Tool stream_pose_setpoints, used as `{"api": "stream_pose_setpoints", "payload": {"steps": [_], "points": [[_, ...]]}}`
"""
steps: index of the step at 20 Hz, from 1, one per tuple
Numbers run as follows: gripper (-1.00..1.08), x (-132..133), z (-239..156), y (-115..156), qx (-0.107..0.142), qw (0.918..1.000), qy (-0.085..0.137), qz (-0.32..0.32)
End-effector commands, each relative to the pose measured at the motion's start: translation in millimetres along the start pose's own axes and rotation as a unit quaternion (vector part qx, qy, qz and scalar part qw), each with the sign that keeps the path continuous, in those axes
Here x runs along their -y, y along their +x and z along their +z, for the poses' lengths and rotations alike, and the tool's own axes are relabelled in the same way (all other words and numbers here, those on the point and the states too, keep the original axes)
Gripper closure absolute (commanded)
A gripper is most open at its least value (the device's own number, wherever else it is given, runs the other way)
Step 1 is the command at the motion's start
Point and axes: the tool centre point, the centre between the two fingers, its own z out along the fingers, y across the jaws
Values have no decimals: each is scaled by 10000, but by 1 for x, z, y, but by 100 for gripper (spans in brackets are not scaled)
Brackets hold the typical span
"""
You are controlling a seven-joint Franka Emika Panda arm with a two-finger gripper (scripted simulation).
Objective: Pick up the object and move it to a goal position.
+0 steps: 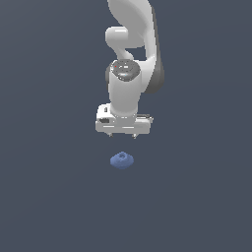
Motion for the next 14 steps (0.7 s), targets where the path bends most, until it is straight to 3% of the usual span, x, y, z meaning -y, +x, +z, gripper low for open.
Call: {"api": "stream_pose_setpoints", "payload": {"steps": [1,8,14], "points": [[-92,0,1,2,2,9998,11,195],[-92,0,6,9,13,9948,55,1015],[-92,-1,12,16,28,9821,95,1879]]}}
